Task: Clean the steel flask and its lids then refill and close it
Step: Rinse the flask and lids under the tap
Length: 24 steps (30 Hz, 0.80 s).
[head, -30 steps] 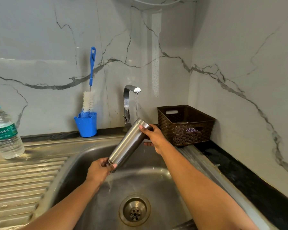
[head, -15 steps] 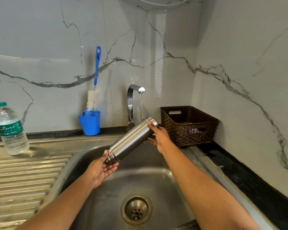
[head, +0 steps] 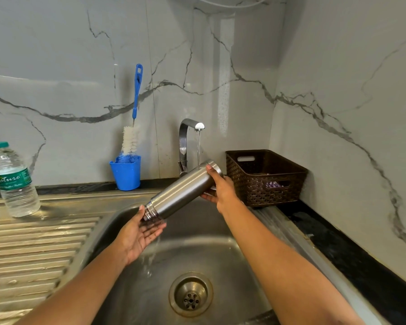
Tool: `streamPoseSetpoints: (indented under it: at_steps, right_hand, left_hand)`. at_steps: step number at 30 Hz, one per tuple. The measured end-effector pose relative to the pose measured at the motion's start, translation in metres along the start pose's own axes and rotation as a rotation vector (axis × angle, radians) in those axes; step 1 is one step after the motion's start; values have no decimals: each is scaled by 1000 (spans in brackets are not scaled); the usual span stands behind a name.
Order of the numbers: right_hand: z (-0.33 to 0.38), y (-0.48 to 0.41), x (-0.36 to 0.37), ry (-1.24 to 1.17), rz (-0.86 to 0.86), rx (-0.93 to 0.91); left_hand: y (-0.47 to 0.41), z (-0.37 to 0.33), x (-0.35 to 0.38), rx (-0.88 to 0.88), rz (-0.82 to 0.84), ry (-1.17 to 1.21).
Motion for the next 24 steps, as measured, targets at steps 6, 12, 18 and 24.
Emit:
streamPoseSetpoints:
  at_steps: [6, 12, 18, 24]
  right_hand:
    - [0, -2, 6, 37, 92, 29]
    - [5, -1, 2, 143, 80, 41]
    - [1, 1, 4, -4, 48, -12]
    - [1, 0, 8, -100, 168, -53]
  left_hand:
    - [1, 1, -6, -57, -42, -44]
    - [1, 0, 0, -28, 29, -29]
    - [0, -4, -1, 33, -13, 47]
    - [3, 0, -4, -72, -35, -71]
Point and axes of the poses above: each hand's wrist, its own y-axis away from the middle knuckle, its own x-axis out of the palm, z = x × y, the point moved 4 cm from there along -y, towards the middle knuckle, and after that the axes turned 1 degree about z, right-handed, at the moved point
